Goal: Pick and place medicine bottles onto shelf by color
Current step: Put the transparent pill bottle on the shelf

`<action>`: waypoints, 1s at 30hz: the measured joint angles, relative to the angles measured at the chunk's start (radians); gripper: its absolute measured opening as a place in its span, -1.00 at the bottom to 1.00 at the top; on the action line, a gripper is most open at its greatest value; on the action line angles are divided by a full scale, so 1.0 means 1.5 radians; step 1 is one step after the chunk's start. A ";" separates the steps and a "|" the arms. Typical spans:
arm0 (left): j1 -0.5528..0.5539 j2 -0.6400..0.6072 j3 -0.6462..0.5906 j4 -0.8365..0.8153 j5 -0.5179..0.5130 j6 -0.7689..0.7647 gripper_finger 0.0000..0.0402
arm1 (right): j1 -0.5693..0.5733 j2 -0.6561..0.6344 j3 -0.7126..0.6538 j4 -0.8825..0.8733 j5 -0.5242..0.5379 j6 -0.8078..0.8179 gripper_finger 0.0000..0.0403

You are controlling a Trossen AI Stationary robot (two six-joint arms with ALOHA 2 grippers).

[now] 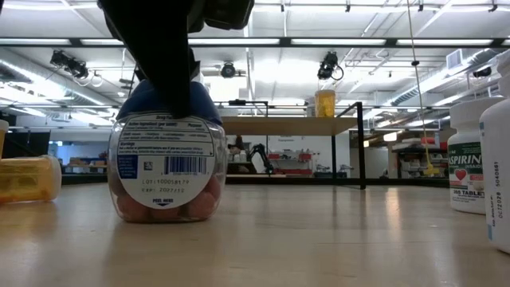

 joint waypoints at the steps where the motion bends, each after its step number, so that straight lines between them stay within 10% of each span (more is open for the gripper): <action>1: 0.000 0.000 0.000 0.000 0.000 0.000 0.63 | 0.000 0.000 0.000 0.000 0.000 0.000 0.06; 30: 0.180 -0.168 0.001 -0.103 0.071 0.182 -0.14 | 0.000 0.000 0.000 0.000 -0.005 0.000 0.06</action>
